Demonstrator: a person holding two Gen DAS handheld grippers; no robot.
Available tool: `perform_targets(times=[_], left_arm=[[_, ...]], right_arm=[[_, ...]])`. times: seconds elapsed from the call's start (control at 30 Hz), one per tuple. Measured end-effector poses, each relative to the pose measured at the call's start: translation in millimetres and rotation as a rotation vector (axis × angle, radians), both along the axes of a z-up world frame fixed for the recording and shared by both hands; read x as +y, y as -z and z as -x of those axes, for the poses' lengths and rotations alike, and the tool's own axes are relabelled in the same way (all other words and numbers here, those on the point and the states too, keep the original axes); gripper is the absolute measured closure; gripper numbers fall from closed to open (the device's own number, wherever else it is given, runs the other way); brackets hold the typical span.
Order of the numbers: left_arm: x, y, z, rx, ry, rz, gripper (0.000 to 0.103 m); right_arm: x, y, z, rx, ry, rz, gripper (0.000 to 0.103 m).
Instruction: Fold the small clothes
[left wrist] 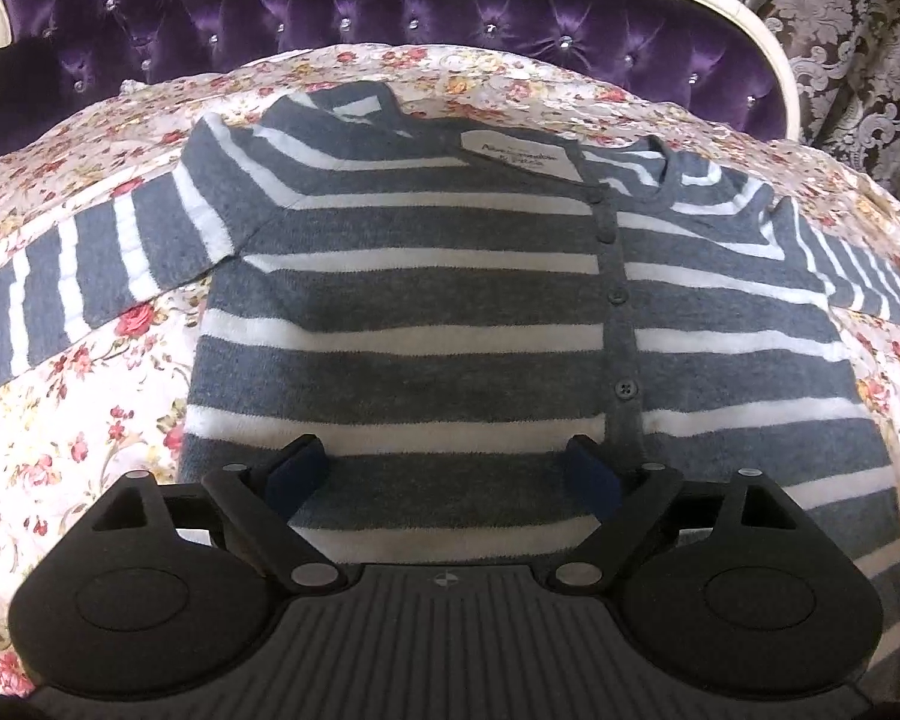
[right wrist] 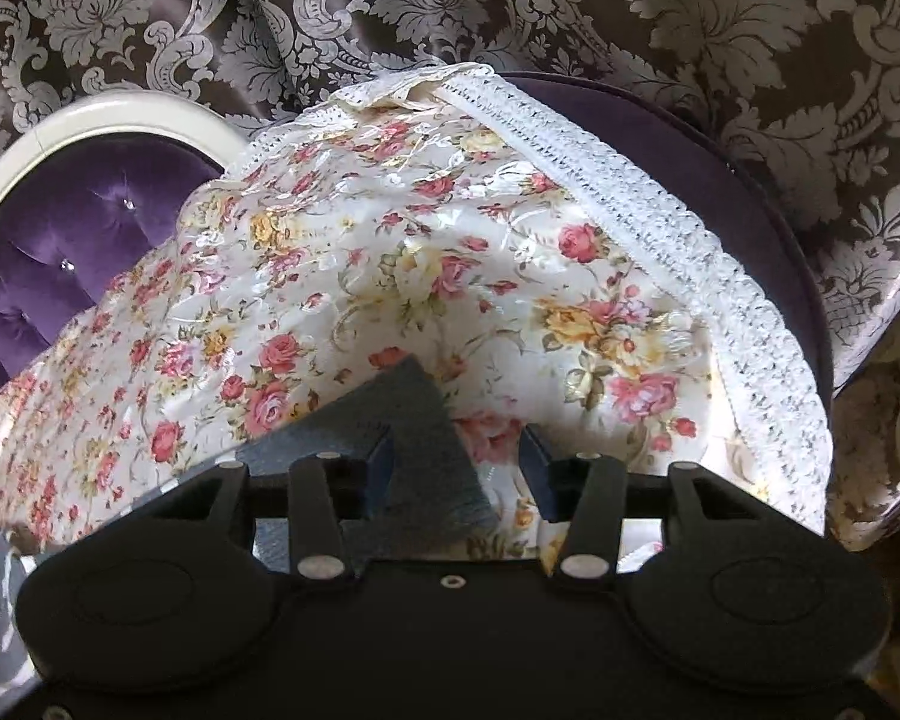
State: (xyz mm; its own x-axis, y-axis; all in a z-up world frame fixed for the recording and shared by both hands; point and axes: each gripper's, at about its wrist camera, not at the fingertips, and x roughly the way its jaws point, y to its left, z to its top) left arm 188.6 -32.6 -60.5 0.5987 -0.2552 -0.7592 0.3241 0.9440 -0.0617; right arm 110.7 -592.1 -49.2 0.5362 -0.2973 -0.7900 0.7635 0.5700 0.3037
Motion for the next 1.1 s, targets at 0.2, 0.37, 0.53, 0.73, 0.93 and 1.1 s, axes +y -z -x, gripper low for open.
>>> perform_targets(times=[0.2, 0.37, 0.53, 0.73, 0.93, 1.1], left_arm=[[2, -11, 0, -0.023, 0.023, 0.035, 0.026], [6, -33, 0, -0.073, 0.013, 0.044, 0.026], [11, -54, -7, -0.106, 0.013, 0.050, 0.026], [21, -64, -15, -0.133, 0.000, 0.051, 0.026], [39, -57, -26, -0.104, -0.018, 0.055, 0.026], [55, -59, -32, -0.108, -0.056, 0.056, 0.026]], right_arm=[[7, -6, -5, 0.049, -0.030, 0.025, 0.094], [21, -42, -7, -0.004, -0.048, 0.046, 0.095], [61, -101, -29, -0.100, -0.161, 0.077, 0.095], [144, -163, -79, -0.221, -0.366, 0.076, 0.095], [254, -175, -145, -0.313, -0.594, -0.022, 0.095], [337, -141, -198, -0.301, -0.739, -0.108, 0.095]])
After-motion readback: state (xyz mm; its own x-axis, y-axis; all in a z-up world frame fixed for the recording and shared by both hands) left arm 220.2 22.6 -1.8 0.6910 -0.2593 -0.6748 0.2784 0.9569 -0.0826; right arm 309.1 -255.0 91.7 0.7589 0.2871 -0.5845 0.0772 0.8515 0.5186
